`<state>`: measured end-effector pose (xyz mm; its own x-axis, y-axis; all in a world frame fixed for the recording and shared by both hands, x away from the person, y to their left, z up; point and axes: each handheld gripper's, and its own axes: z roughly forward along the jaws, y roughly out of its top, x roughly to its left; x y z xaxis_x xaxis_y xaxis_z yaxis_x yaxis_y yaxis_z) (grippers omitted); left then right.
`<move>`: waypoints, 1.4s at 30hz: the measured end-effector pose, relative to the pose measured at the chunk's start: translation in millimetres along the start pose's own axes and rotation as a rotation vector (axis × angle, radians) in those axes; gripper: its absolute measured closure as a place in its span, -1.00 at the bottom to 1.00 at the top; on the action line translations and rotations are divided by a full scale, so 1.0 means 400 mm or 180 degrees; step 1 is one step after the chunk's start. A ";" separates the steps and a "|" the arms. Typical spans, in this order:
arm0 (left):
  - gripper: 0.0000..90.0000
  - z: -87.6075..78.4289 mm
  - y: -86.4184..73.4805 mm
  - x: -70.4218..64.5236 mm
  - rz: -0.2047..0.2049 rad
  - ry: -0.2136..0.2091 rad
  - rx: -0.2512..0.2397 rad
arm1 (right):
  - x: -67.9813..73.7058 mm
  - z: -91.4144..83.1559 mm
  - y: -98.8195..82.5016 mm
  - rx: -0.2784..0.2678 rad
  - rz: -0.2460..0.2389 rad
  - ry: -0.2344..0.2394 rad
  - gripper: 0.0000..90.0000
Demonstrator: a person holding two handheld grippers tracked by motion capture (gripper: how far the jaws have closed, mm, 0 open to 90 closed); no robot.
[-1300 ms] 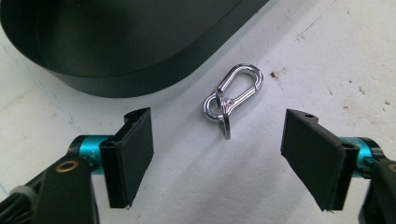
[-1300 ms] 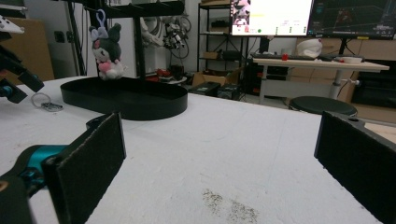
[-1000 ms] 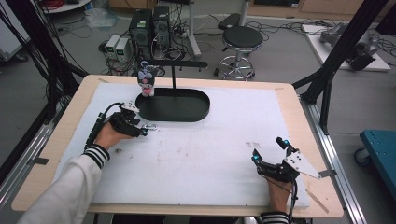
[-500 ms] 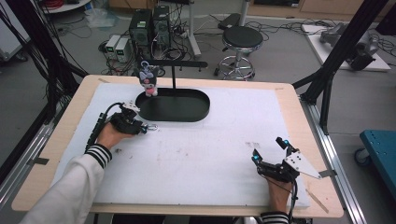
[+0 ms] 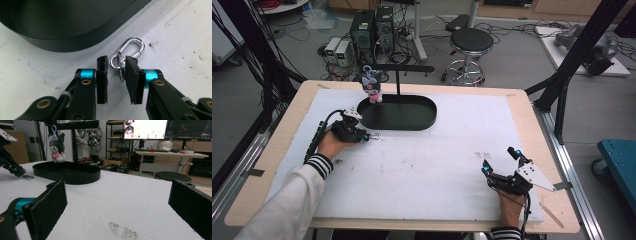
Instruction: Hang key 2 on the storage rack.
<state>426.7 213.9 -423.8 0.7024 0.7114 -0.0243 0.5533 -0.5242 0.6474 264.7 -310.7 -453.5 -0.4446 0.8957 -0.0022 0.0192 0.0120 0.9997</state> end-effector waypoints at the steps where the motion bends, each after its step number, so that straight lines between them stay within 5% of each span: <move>1: 0.64 0.000 0.000 0.001 0.0006 -0.0004 0.0006 | 0.000 0.000 0.000 0.0000 0.0003 0.0003 -0.97; 10: 0.91 0.003 -0.001 0.003 -0.0026 -0.0026 -0.0048 | 0.000 0.000 0.000 0.0001 -0.0002 -0.0002 -0.97; 23: 0.95 -0.001 0.000 0.001 -0.0058 -0.0041 -0.0061 | 0.000 0.000 0.000 -0.0004 -0.0013 0.0003 -0.97; 31: 0.96 -0.025 0.004 0.010 -0.0182 -0.0189 -0.0318 | 0.000 0.001 0.000 -0.0007 -0.0019 0.0008 -0.97; 42: 0.96 -0.067 0.015 0.006 -0.0156 -0.0286 -0.0612 | 0.001 0.000 0.000 0.0002 -0.0007 0.0008 -0.97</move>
<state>419.8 225.0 -399.4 0.7186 0.6847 -0.1217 0.4982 -0.3848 0.7770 264.7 -310.3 -453.4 -0.4468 0.8946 -0.0045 0.0186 0.0143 0.9997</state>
